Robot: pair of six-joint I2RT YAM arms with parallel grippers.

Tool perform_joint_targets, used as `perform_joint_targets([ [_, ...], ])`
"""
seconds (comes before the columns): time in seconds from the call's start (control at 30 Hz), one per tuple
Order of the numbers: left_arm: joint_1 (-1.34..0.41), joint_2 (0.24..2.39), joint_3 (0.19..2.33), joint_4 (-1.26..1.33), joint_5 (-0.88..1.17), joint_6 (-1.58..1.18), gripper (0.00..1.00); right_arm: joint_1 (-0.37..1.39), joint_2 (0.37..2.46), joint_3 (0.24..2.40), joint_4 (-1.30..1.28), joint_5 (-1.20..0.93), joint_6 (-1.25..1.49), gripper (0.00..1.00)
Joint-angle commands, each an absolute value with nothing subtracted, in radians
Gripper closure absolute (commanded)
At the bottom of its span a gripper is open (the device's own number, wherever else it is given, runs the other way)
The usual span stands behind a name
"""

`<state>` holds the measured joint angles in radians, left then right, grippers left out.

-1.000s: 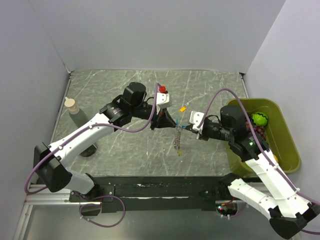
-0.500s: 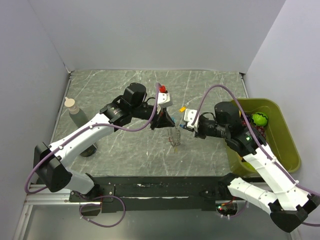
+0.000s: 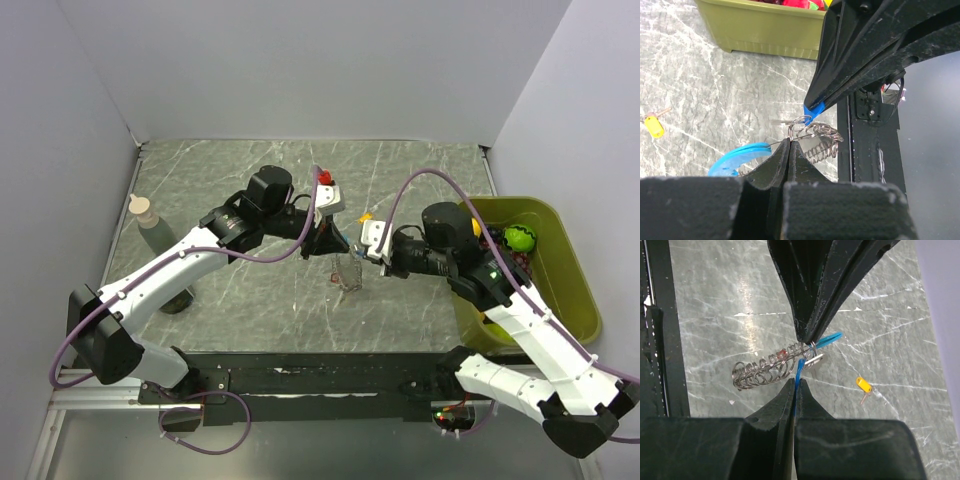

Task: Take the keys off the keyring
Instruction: Remove the key from the keyring.

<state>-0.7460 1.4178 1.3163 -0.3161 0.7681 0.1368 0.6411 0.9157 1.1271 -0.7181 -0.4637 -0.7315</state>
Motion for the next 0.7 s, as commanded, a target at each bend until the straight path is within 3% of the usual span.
perform_joint_targets([
  [0.0,-0.736,1.417,1.325,-0.291,0.704,0.141,0.99,0.661,0.905,1.184,-0.724,-0.491,-0.742,1.00],
  [0.67,-0.749,1.420,1.336,-0.299,0.700,0.146,0.99,0.712,0.997,1.293,-0.778,-0.552,-0.721,1.00],
])
